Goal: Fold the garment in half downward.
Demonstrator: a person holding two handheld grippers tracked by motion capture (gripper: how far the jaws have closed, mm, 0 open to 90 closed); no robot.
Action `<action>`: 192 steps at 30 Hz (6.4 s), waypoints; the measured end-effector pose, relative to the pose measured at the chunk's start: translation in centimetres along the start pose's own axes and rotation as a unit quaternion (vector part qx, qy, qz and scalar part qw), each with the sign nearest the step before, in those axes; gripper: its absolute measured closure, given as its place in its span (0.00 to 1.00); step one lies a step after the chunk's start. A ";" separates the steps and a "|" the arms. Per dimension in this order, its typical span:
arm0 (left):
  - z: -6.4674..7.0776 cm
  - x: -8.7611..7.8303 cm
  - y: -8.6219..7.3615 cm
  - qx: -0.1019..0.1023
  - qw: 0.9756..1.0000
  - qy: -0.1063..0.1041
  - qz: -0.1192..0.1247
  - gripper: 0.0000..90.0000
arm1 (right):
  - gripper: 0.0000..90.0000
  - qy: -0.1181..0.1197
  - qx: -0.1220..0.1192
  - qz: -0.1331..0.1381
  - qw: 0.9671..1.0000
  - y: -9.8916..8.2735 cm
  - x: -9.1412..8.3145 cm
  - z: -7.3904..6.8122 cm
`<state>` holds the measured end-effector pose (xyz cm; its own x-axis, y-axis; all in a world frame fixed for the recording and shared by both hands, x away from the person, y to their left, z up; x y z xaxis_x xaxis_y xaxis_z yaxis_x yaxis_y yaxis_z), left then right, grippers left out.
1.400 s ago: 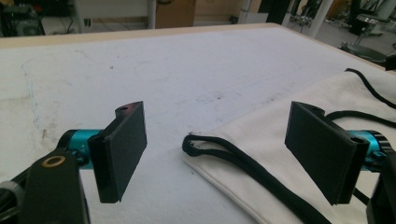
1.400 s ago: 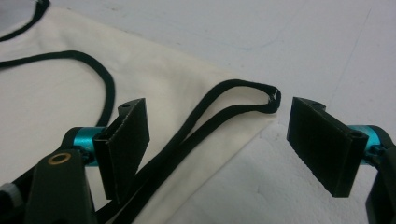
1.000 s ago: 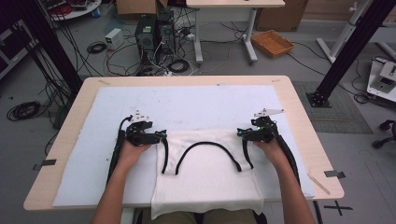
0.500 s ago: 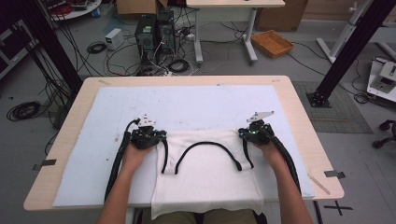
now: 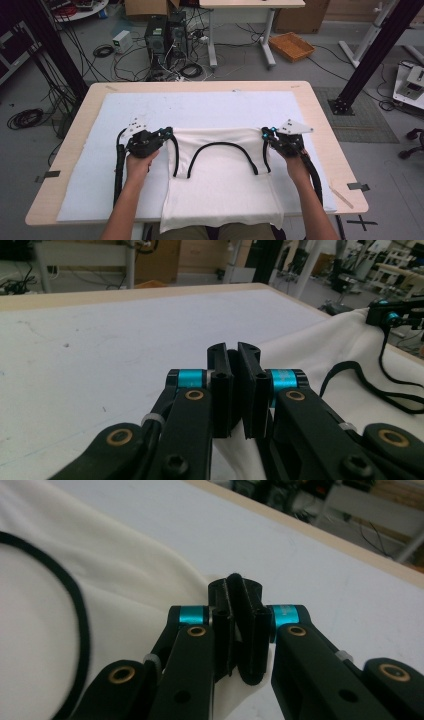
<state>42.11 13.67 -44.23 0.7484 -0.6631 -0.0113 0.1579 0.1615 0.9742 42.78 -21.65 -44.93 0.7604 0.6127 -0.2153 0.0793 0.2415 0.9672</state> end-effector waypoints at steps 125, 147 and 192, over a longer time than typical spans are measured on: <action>11.8 -11.4 -6.6 -0.045 0.974 -0.168 -0.144 0.97 | 0.92 0.049 0.061 -0.067 0.995 -5.9 -16.0 -6.1; 3.3 -1.8 -5.6 -0.027 0.984 0.032 -0.176 0.45 | 0.39 -0.022 0.104 -0.062 0.992 -4.5 -8.2 -0.8; 4.6 -0.2 -4.2 -0.051 0.990 0.010 -0.131 0.64 | 0.52 -0.066 0.136 -0.045 0.988 -3.4 -5.8 3.0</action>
<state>38.32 9.72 -47.29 0.6853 -0.6778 -0.2663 0.4124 0.0599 0.9090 40.07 -28.27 -46.55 0.8185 0.4905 -0.2992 0.3060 0.0685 0.9496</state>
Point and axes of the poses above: each handheld gripper's, and its own axes: x roughly forward along the jaws, y roughly out of its top, z roughly to its right, the point moved 9 cm from there along x, roughly forward along the jaws, and after that the axes turned 13 degrees about z, right-handed, at the moved point
